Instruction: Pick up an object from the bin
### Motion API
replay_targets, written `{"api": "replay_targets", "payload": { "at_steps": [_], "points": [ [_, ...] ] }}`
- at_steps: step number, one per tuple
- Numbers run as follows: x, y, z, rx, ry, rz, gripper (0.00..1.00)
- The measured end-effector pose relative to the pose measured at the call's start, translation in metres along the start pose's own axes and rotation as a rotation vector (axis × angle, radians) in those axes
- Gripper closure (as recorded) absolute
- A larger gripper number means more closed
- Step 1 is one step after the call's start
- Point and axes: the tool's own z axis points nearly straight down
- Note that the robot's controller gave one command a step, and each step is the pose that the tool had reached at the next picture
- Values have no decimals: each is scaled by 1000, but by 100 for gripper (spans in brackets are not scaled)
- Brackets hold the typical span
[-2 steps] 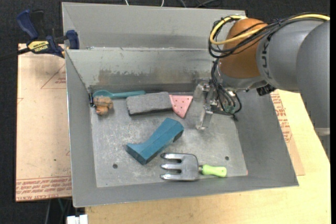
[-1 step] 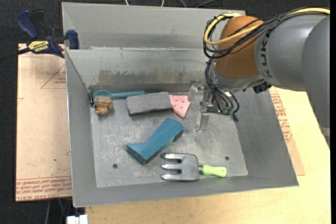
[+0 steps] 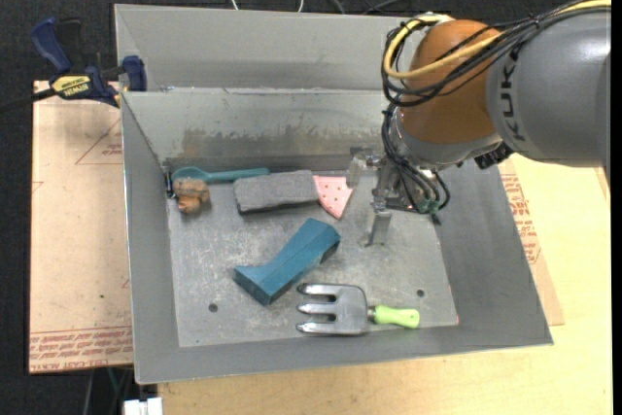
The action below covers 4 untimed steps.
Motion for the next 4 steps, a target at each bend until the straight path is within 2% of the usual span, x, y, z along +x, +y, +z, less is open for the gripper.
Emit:
{"api": "replay_targets", "payload": {
  "at_steps": [1, 2, 3, 4],
  "points": [
    [13, 24, 29, 0, -4, -13, 0],
    [21, 69, 64, 2, -10, -83, 0],
    [45, 75, 58, 1, -4, -140, 0],
    [70, 95, 70, 0, -4, -255, 100]
  ]
}}
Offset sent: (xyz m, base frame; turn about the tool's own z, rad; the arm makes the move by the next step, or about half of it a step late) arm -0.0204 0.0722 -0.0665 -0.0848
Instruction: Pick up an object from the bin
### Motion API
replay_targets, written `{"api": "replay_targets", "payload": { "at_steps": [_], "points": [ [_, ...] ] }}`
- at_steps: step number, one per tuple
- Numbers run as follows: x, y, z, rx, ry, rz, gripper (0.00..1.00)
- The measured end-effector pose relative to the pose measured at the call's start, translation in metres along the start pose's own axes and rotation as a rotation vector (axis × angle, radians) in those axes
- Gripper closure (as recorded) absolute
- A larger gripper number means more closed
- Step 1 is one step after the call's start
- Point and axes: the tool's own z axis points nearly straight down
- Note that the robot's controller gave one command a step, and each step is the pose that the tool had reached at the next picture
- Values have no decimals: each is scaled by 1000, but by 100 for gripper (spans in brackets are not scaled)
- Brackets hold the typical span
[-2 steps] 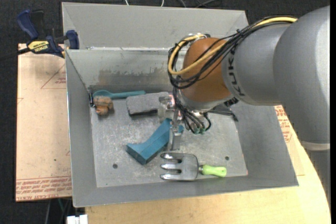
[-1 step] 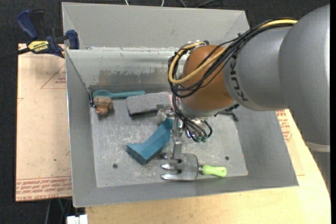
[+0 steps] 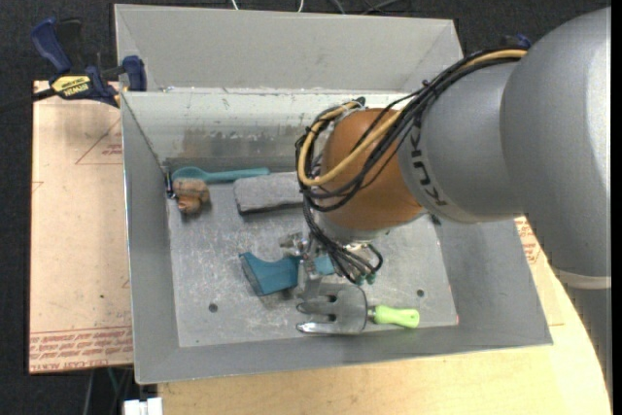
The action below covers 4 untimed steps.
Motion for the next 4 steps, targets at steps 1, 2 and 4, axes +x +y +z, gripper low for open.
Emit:
{"api": "replay_targets", "payload": {
  "at_steps": [1, 2, 4],
  "points": [
    [0, 0, 0, 0, 0, 0, 100],
    [-6, 9, 3, 3, -2, -232, 100],
    [-15, 5, -43, -3, 7, -599, 100]
  ]
}}
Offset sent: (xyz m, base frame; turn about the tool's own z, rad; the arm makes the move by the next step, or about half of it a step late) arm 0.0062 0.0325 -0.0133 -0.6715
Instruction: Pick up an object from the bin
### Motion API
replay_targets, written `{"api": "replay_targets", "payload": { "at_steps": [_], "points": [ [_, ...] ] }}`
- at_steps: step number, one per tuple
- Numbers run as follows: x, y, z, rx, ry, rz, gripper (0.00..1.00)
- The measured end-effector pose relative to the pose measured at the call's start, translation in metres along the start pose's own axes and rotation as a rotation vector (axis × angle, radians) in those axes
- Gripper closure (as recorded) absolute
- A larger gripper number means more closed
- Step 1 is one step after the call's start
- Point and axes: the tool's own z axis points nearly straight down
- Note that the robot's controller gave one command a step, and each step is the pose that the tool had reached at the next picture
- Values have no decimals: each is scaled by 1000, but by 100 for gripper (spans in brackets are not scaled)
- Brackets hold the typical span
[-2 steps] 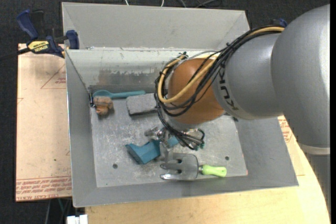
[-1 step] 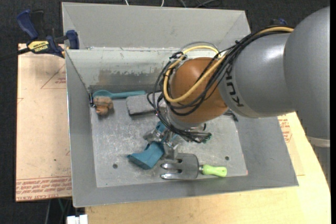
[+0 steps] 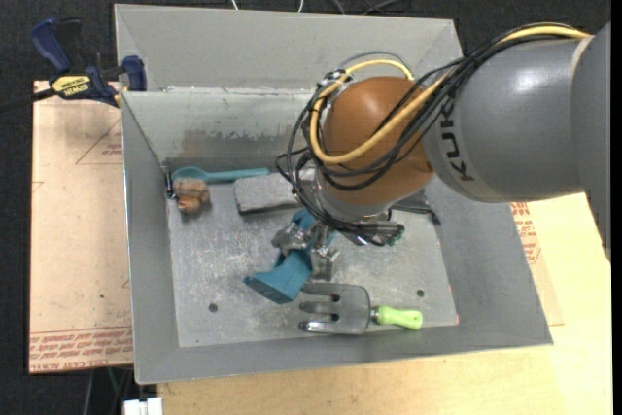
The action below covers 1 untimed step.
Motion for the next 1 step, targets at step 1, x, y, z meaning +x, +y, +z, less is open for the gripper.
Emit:
{"api": "replay_targets", "payload": {
  "at_steps": [1],
  "points": [
    [-5, -16, -2, 10, -12, -166, 100]
  ]
}}
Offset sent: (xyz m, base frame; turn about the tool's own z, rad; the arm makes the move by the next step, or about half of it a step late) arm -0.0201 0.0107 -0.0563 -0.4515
